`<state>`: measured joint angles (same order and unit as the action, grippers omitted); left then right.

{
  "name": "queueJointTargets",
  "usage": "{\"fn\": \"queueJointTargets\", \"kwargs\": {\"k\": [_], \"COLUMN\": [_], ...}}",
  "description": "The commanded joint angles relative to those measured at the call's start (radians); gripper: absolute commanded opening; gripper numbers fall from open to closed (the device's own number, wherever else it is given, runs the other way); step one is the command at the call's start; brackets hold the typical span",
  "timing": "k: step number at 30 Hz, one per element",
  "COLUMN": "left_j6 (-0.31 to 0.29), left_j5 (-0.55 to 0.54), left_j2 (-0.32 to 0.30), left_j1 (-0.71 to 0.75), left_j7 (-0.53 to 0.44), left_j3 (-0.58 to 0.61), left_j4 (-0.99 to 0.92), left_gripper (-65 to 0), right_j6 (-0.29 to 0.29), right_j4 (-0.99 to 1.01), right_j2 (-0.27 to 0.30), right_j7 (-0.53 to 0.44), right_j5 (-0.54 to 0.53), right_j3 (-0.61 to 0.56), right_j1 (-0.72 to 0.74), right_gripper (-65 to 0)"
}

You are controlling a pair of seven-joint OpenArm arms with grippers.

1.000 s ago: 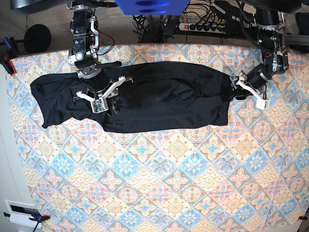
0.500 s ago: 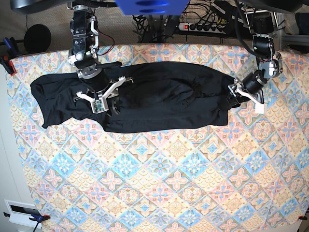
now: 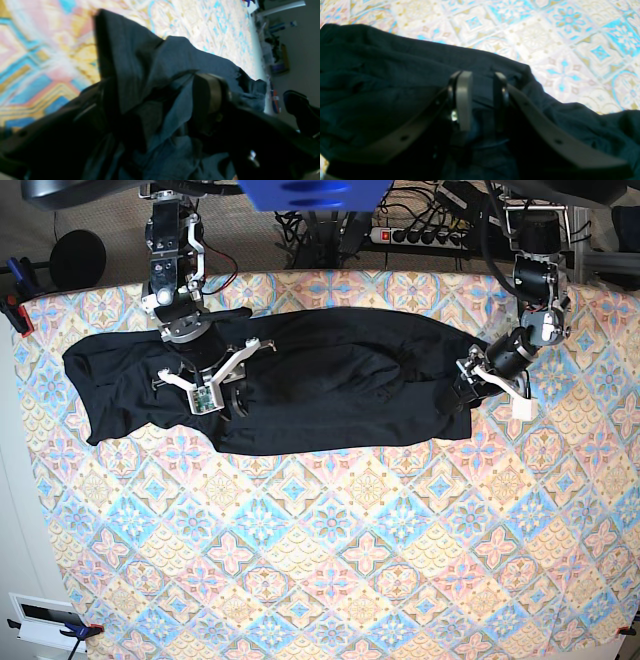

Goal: Layout the t-shirt on the table in an organized manner, then fold the t-shirt properly
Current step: 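Release the shirt end with the left gripper and regrasp it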

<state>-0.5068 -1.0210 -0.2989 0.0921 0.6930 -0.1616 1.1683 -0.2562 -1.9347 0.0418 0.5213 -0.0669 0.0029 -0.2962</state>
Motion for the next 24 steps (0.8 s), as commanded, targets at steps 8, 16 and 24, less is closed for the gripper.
{"fn": "queueJointTargets", "kwargs": {"k": [8,16,24], "left_j6": [0.05,0.05,0.05], "left_j5": [0.107,0.097,0.1], "left_j2": [-0.006,-0.139,-0.188], "left_j1": [0.028,0.028,0.031], "left_j7": [0.156,0.159,0.255], "left_j3": [0.167,0.287,0.293], "left_j4": [-0.023,-0.018,-0.017], "left_gripper": [-23.0,-23.2,-23.2], "right_j6": [-0.001,-0.001,-0.001], "right_j4": [-0.018,-0.018,-0.018], "right_j2": [0.0,0.0,0.0], "right_j7": [-0.026,-0.026,-0.023], "right_j5": [-0.011,-0.011,-0.011], "right_j3": [0.003,0.003,0.003], "right_j1": [0.007,0.007,0.007], "right_gripper": [-50.7,-50.7,-50.7]}}
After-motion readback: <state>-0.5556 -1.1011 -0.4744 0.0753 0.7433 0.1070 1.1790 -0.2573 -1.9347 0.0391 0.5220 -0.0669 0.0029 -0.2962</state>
